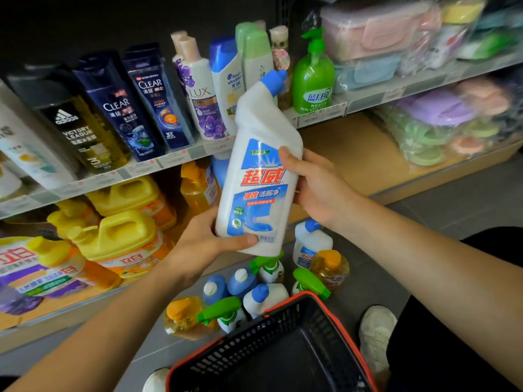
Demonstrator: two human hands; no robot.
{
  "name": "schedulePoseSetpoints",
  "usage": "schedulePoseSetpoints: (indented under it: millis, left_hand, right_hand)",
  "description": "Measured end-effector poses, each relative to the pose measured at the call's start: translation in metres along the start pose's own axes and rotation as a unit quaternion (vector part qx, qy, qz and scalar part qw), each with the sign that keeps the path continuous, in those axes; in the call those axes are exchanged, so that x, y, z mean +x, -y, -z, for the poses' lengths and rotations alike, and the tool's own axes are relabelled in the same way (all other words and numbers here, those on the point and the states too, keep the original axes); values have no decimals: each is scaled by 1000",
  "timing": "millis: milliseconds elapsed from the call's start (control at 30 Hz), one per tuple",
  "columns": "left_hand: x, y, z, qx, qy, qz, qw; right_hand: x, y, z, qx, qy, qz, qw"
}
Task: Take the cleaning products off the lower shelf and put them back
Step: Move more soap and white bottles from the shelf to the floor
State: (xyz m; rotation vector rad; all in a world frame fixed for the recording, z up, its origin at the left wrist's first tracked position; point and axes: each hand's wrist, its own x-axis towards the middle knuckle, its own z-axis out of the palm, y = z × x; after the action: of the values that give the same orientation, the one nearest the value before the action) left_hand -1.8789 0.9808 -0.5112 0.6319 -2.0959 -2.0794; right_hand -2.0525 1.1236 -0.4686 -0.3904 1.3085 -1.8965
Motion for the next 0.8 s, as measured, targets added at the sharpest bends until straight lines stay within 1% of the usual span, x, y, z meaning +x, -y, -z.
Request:
schedulePoseSetpoints:
  millis: [100,167,233,267,300,333,367,400,433,467,500,533,567,633,667,733,800]
  left_hand:
    - [4,-3,-2,-48,-29,-24,998]
    - [6,-7,0,-68,-76,-53,993]
    - [8,-13,5,-59,-136,-84,985]
    - [8,-16,8,-45,-162,-96,981]
    - [8,-19,11,-30,-180,-105,978]
    - [7,-22,13,-13,-192,-112,975]
    - [6,-25,14,6,-200,-116,973]
    - [5,-27,14,30,-206,-120,971]
    - [4,-29,14,58,-207,-125,969]
    - [4,-32,12,89,-207,-130,966]
    - [3,-35,10,121,-206,-135,962]
    - [3,-37,7,150,-204,-140,957]
    - [2,-38,4,174,-197,-145,954]
    - [-1,-39,-4,220,-164,-169,947]
    - [-3,-39,-7,241,-147,-185,941]
    - [-5,-36,-11,264,-130,-203,934]
    - [-6,-35,-12,268,-129,-214,930]
  right_hand:
    - [1,7,8,-10,-24,-16,1000]
    - [0,10,14,-80,-50,-34,995]
    - [-3,11,20,-186,-89,-65,976]
    - [-4,11,22,-263,-107,-60,957]
    - [-4,9,25,-367,-122,-23,922]
    - [-2,7,29,-479,-138,45,866]
    - [0,5,31,-561,-155,136,802]
    - [0,5,30,-586,-151,218,766]
    - [-1,5,28,-590,-111,267,754]
    - [1,5,26,-595,-44,286,750]
    - [3,2,25,-605,35,285,742]
    - [4,-3,22,-616,101,260,737]
    - [3,-7,17,-613,157,222,742]
    - [3,-17,11,-564,239,129,780]
    - [3,-20,9,-540,259,99,795]
    - [1,-22,7,-518,274,69,807]
    - [0,-21,7,-512,270,69,812]
